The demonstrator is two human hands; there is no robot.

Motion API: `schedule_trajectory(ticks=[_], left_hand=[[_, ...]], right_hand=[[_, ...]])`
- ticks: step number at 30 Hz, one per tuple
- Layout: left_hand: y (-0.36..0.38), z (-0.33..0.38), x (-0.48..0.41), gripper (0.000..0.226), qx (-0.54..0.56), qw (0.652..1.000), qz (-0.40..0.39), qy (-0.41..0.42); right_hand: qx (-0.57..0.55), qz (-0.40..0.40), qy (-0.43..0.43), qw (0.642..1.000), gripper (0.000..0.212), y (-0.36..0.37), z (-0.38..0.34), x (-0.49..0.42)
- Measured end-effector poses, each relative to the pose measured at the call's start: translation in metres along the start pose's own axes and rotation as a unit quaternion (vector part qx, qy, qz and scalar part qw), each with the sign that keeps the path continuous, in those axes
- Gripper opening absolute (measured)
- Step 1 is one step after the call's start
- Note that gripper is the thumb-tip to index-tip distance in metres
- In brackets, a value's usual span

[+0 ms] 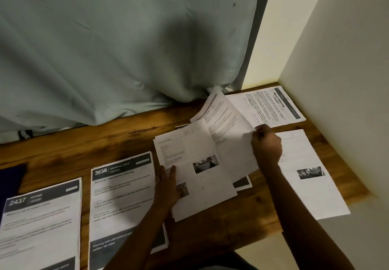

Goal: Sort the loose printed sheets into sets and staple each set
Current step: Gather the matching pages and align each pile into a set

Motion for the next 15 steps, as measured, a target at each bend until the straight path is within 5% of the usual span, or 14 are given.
schedule_trajectory(ticks=[8,15], left_hand=[[0.001,-0.001,-0.002,0.083,0.030,0.999,0.018,-0.003],[0.005,-0.011,-0.013,0.048,0.299,0.951,0.080,-0.025]], right_hand=[[-0.032,0.046,-0.015,0.998,0.022,-0.064,-0.024,-0.040],[-0.087,-0.101,0.003,0.991,0.018,0.008,-0.001,0.004]])
Point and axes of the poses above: each hand's wrist, its own x-axis away from the middle knuckle, its own y-axis out of the palm, z = x × y, the point moved 3 cm from there along -x, towards the middle knuckle, and after that the axes turned 9 degrees about -y, right-handed, at the moved point
